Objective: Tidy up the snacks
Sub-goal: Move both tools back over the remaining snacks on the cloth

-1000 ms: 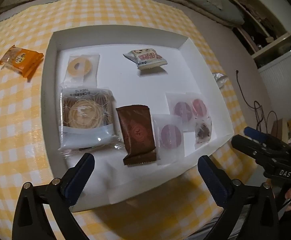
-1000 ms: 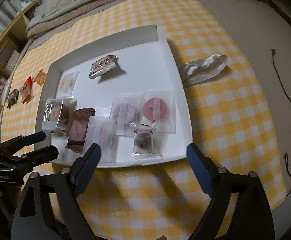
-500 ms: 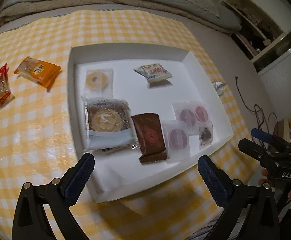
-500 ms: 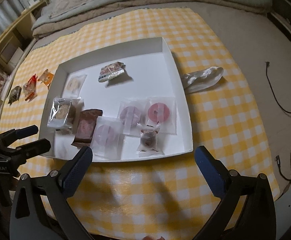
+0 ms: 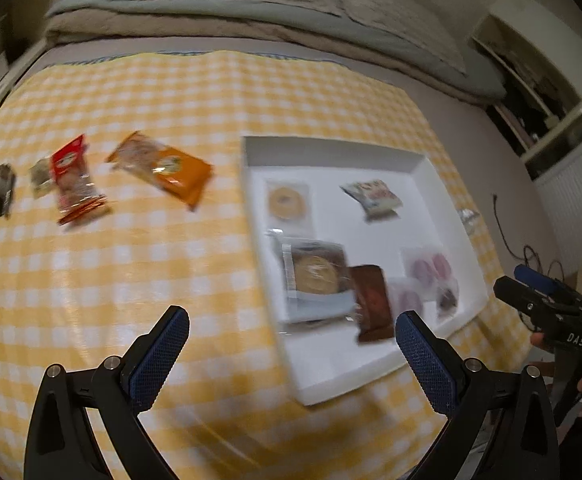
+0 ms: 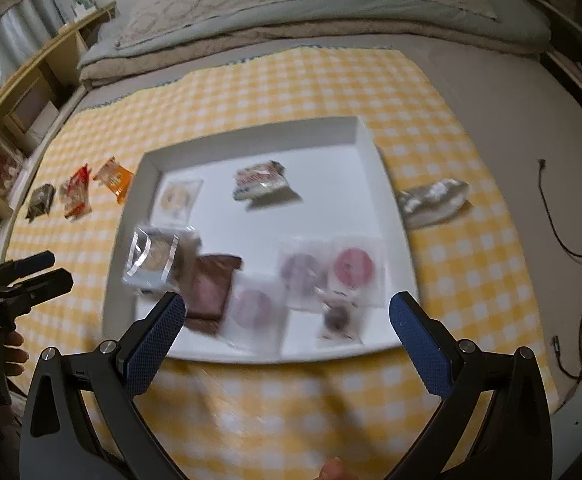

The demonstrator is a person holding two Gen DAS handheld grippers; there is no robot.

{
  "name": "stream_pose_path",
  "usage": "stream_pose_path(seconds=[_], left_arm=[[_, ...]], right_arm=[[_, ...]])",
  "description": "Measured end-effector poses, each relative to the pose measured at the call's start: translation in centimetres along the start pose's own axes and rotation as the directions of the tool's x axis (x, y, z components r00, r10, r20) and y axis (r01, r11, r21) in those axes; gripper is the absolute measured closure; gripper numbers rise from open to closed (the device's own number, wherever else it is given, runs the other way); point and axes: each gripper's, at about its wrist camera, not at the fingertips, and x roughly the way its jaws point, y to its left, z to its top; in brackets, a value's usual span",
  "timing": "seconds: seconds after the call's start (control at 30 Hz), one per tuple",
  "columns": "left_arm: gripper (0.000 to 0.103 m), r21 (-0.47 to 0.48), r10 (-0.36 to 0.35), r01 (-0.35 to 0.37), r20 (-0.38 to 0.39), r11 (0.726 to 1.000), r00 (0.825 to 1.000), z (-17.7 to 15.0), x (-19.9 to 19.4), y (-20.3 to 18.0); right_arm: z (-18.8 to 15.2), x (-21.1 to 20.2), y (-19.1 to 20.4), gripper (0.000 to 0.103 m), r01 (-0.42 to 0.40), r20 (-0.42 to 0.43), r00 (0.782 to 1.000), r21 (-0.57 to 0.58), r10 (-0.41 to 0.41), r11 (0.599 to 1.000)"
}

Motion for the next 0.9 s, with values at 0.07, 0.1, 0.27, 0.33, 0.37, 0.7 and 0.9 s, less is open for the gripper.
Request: stream_pose_path(seconds=[0.07, 0.1, 0.27, 0.33, 0.37, 0.7, 0.9], left_arm=[[0.000, -0.021, 0.016, -0.015, 0.012, 1.000, 1.000, 0.0, -0.8, 1.6], [0.000, -0.036, 0.029, -0.028, 0.022, 0.999, 0.999, 0.1, -1.4, 2.7], [0.000, -0.083, 0.100, -0.095, 0.057, 0.992, 0.993, 0.1, -3.8, 7.0], [0.000, -0.110, 0.119, -0.111, 0.063, 0.988, 0.991, 0.1, -4.7, 8.5], [0.000, -0.129, 0.126, -0.117, 0.067, 0.985, 0.990, 0.2, -5.3, 9.5], [0.000, -0.282, 0.244, -0.204, 0.114, 0.937, 0.963, 1.1, -9.2, 16.9], [0.000, -0.415, 0.289, -0.202, 0.159, 0.887, 0.944, 1.9, -9.4, 21.6]], right_arm=[[0.6, 0.5, 1.0, 0.000, -0.013, -0.002, 1.000, -0.003, 0.013, 1.000], [0.8, 0.7, 1.6, 0.000, -0.016, -0.003, 1.000, -0.007, 0.016, 1.000], [2.3, 1.9, 5.2, 0.000, -0.052, -0.001, 0.999, -0.035, 0.052, 0.998], [2.9, 2.4, 7.0, 0.000, -0.076, -0.002, 0.997, -0.050, 0.076, 0.996], [3.1, 2.5, 7.7, 0.000, -0.083, -0.002, 0.997, -0.056, 0.083, 0.995], [6.0, 4.4, 17.0, 0.000, -0.176, 0.038, 0.983, -0.126, 0.182, 0.976], [7.3, 6.1, 22.3, 0.000, -0.221, 0.064, 0.969, -0.195, 0.237, 0.956]])
